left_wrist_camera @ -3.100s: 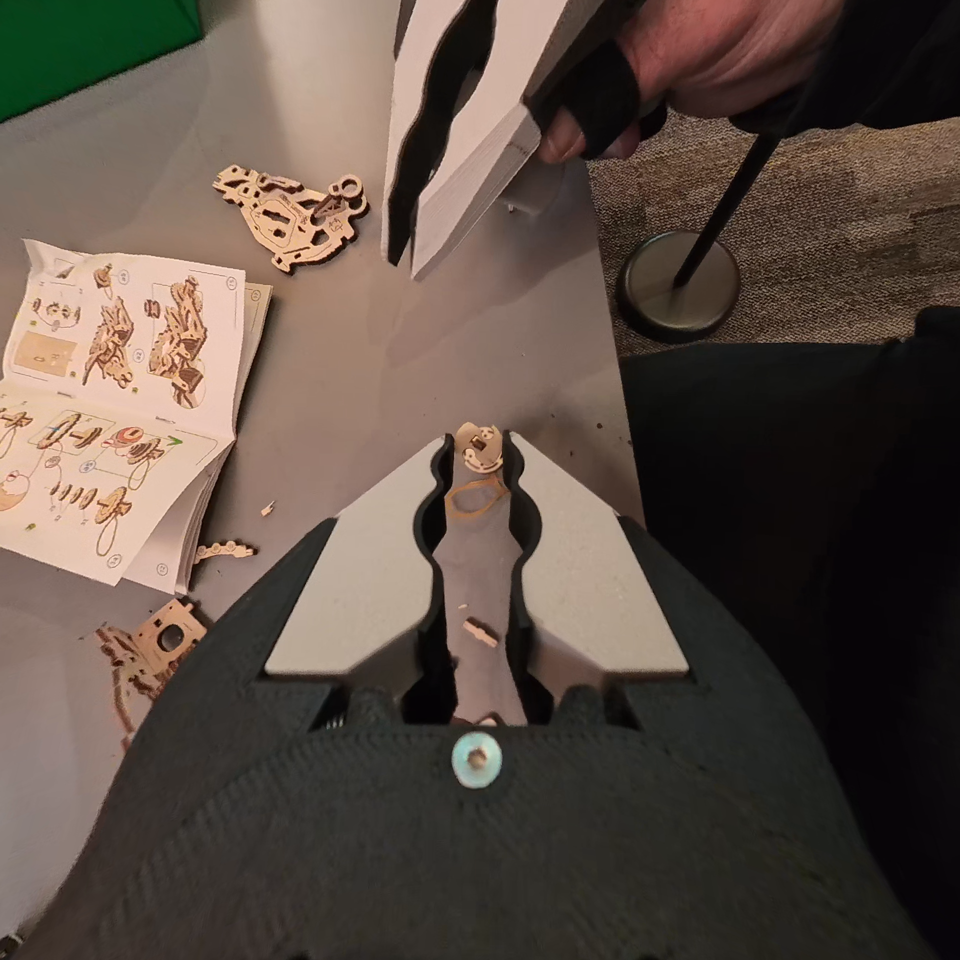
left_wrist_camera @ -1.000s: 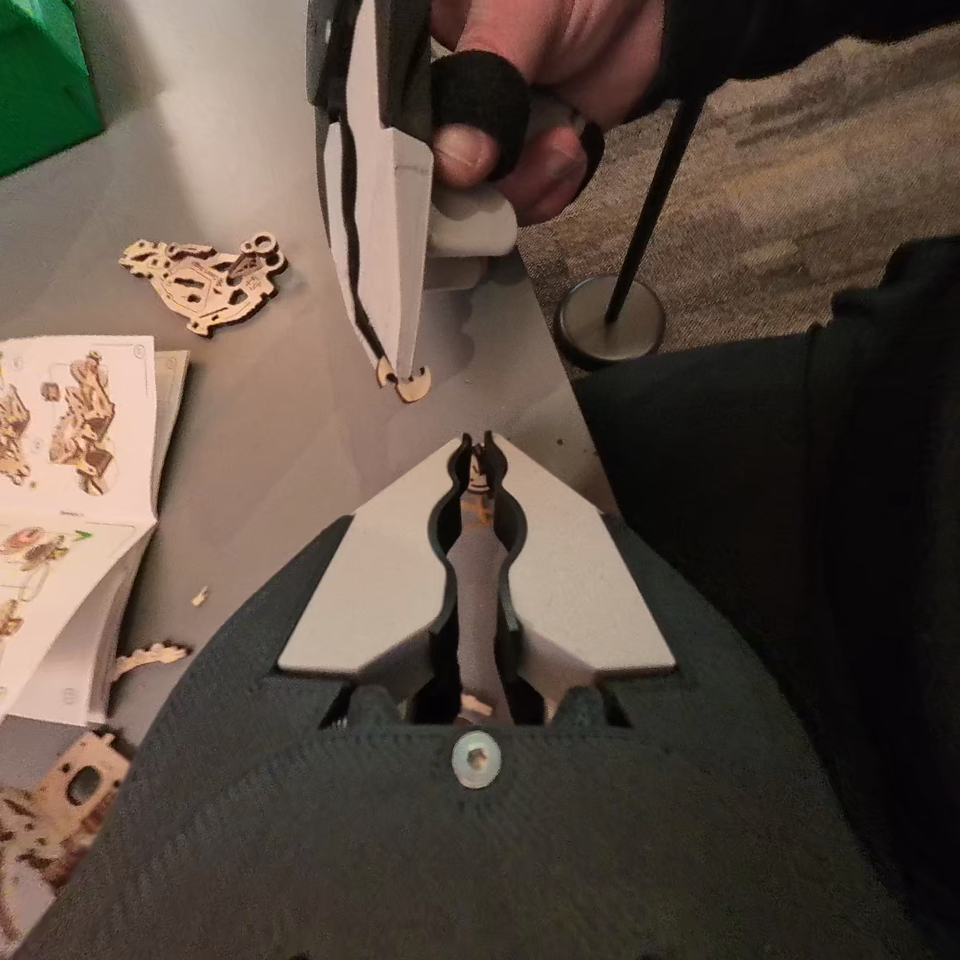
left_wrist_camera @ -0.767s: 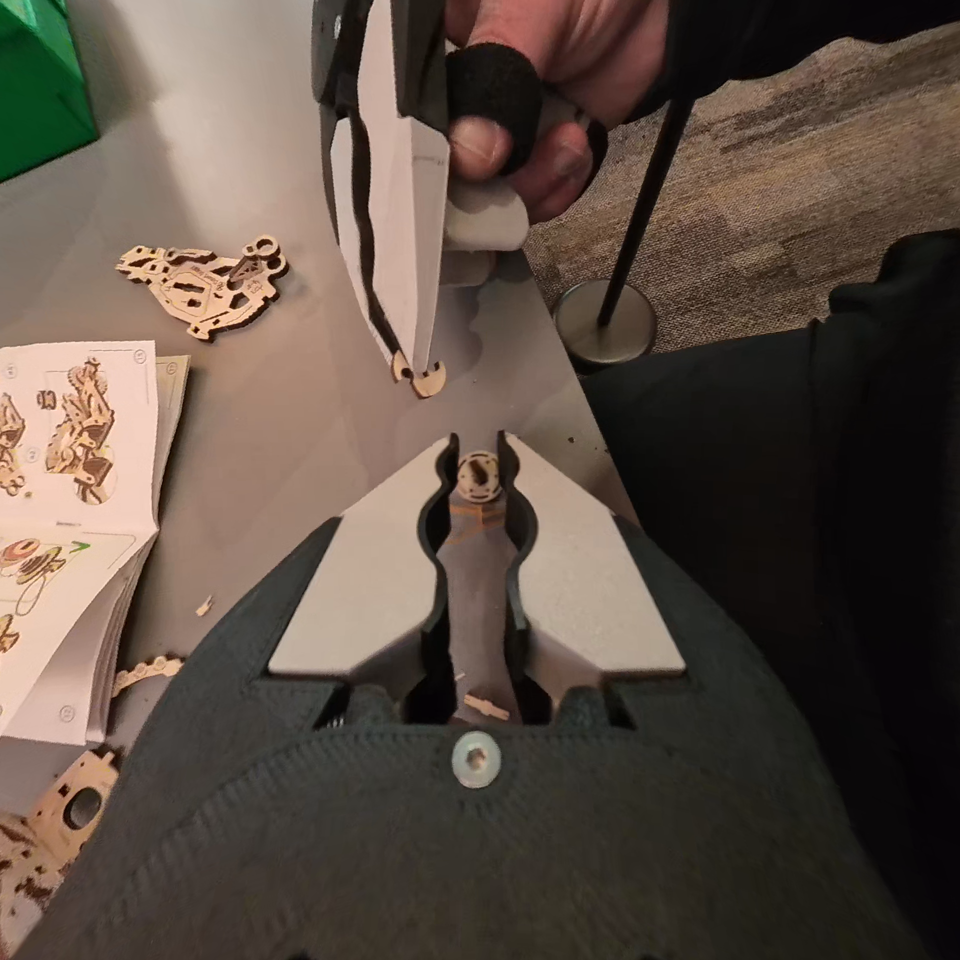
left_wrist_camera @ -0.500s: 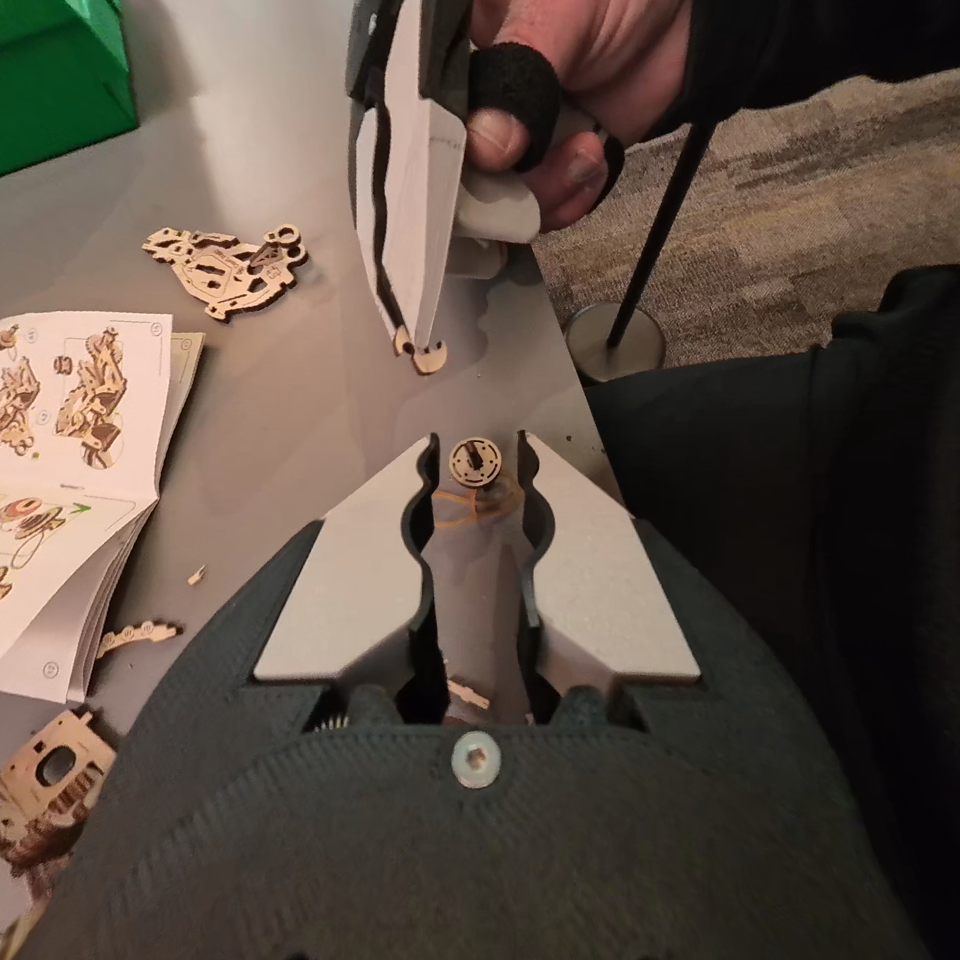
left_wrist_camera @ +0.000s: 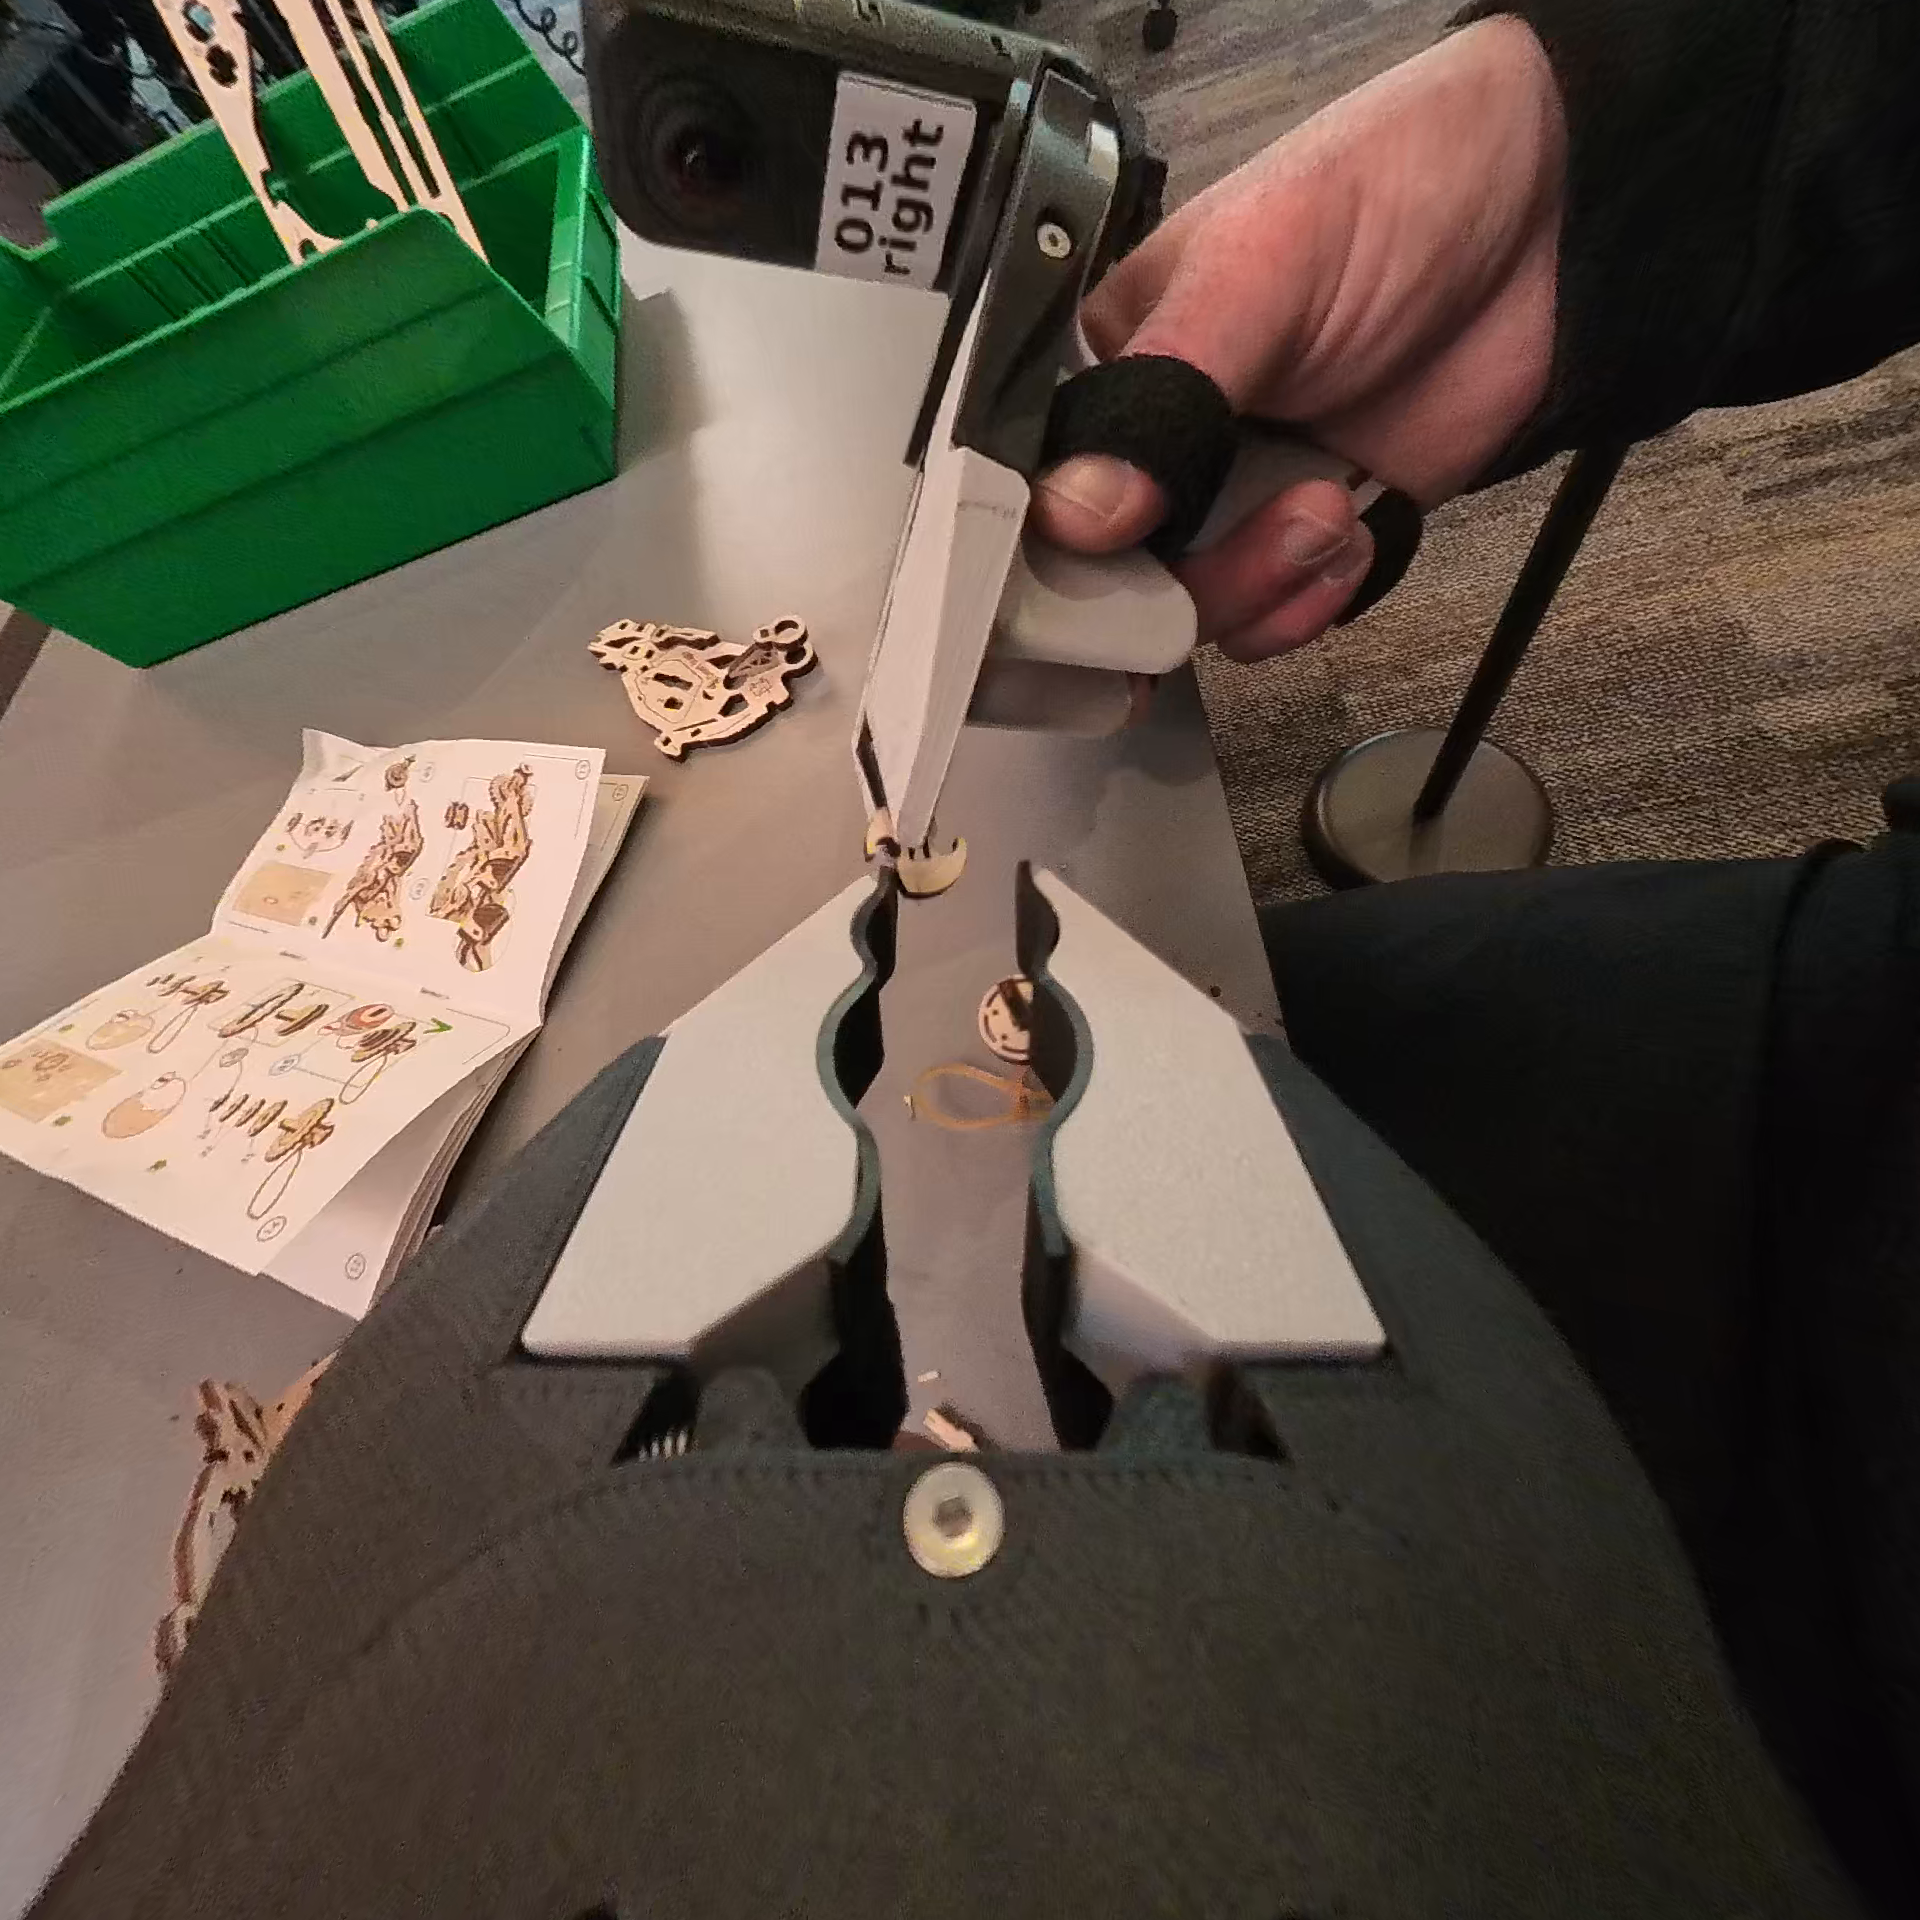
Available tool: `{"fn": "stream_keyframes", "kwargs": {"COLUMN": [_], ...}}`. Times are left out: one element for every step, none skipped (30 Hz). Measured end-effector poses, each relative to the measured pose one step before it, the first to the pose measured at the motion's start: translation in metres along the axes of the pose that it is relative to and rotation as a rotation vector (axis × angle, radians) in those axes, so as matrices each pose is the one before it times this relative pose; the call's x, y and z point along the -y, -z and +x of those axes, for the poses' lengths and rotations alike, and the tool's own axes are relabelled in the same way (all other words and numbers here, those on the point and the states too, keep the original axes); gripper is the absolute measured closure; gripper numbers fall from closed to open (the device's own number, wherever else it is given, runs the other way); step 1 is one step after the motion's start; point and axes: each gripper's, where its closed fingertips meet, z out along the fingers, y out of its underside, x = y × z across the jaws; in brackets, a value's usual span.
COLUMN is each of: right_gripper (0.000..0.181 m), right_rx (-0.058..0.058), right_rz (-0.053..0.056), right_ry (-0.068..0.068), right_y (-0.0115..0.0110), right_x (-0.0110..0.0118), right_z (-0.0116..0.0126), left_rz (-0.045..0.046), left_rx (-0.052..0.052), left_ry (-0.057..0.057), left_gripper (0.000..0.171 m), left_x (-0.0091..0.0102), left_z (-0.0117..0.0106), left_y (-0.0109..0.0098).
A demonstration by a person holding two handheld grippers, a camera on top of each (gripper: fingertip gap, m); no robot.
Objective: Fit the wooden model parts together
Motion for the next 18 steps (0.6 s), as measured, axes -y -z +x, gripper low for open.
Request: {"fn": "stream_keyframes", "kwargs": {"right_gripper": [0.18, 0.181, 0.181, 0.18, 0.181, 0.181, 0.181, 0.181, 0.18, 0.18, 0.18, 0.18, 0.181, 0.181, 0.181, 0.18, 0.18, 0.18], "right_rx": [0.0058, 0.0033, 0.0023, 0.0037, 0.0061, 0.0058, 0.005, 0.0062, 0.007, 0.0064, 0.0052, 0.0035, 0.0011, -0.0007, 0.0005, 0.0006, -0.0008, -0.0015], "right_rz": [0.0013, -0.0002, -0.0002, 0.0023, 0.0035, 0.0016, 0.0022, 0.0014, 0.0013, 0.0009, 0.0008, 0.0008, 0.0009, 0.0001, 0.0007, 0.0015, 0.0004, -0.0014], "right_ry": [-0.0037, -0.003, -0.0024, -0.0042, -0.005, -0.0041, -0.0043, -0.0065, -0.0069, -0.0061, -0.0053, -0.0053, -0.0032, -0.0008, -0.0006, -0.0019, -0.0011, 0.0007], "right_y": [-0.0005, -0.00057, -0.00053, -0.00038, -0.00013, -0.00004, -0.00003, -0.00002, -0.00009, -0.00004, 0.00002, -0.0002, -0.00011, -0.00023, -0.00019, 0.00015, 0.00015, 0.00001], "right_x": [-0.00012, -0.00035, -0.0003, 0.00029, 0.00058, 0.00039, 0.00041, 0.00027, 0.00027, 0.00003, 0.0, 0.00003, -0.00005, -0.0001, 0.00013, 0.00025, 0.00004, -0.00024], "right_z": [-0.00081, -0.00057, -0.00022, -0.00013, -0.00032, -0.00017, -0.00012, -0.00023, -0.00048, -0.00045, -0.00036, -0.00022, 0.0001, 0.00022, -0.00009, 0.00003, 0.00026, 0.00024], "left_rz": [0.00053, -0.00278, -0.00248, 0.00111, 0.00206, -0.00025, -0.00014, 0.00087, 0.00282, 0.00221, 0.00216, 0.0007, -0.00061, -0.00128, 0.00353, 0.0032, 0.0003, -0.00083], "left_rx": [0.008, 0.0079, 0.0115, 0.006, 0.0023, 0.0031, 0.0049, 0.0034, 0.0032, 0.0009, 0.0008, 0.0012, 0.0022, 0.0016, 0.0022, 0.0005, -0.0019, -0.0009], "left_ry": [-0.002, -0.0018, -0.0008, -0.0006, 0.0029, 0.0028, 0.0012, -0.0006, -0.001, 0.0012, 0.0024, 0.0013, 0.0002, 0.001, 0.0008, 0.0024, 0.003, 0.0013], "left_gripper": [0.153, 0.156, 0.16, 0.161, 0.161, 0.161, 0.161, 0.161, 0.162, 0.162, 0.162, 0.162, 0.162, 0.162, 0.162, 0.163, 0.163, 0.163], "left_x": [0.00029, -0.00015, -0.00039, 0.00014, 0.00033, 0.00001, 0.00013, 0.00022, 0.00044, 0.00034, 0.00021, 0.00001, -0.00026, -0.00027, 0.0004, 0.00036, -0.00011, -0.00044], "left_z": [-0.0009, -0.00115, -0.00182, -0.00082, -0.0003, -0.00045, -0.00042, -0.00009, -0.00004, 0.00002, 0.00013, -0.00001, 0.0, -0.00002, -0.00015, -0.00001, 0.00023, 0.00014], "left_y": [0.00077, 0.00065, 0.00057, 0.00037, 0.00029, 0.00023, 0.00026, 0.00021, 0.00038, 0.00043, 0.00024, 0.00035, 0.0001, 0.00012, 0.00037, 0.00046, 0.00009, 0.00015]}}
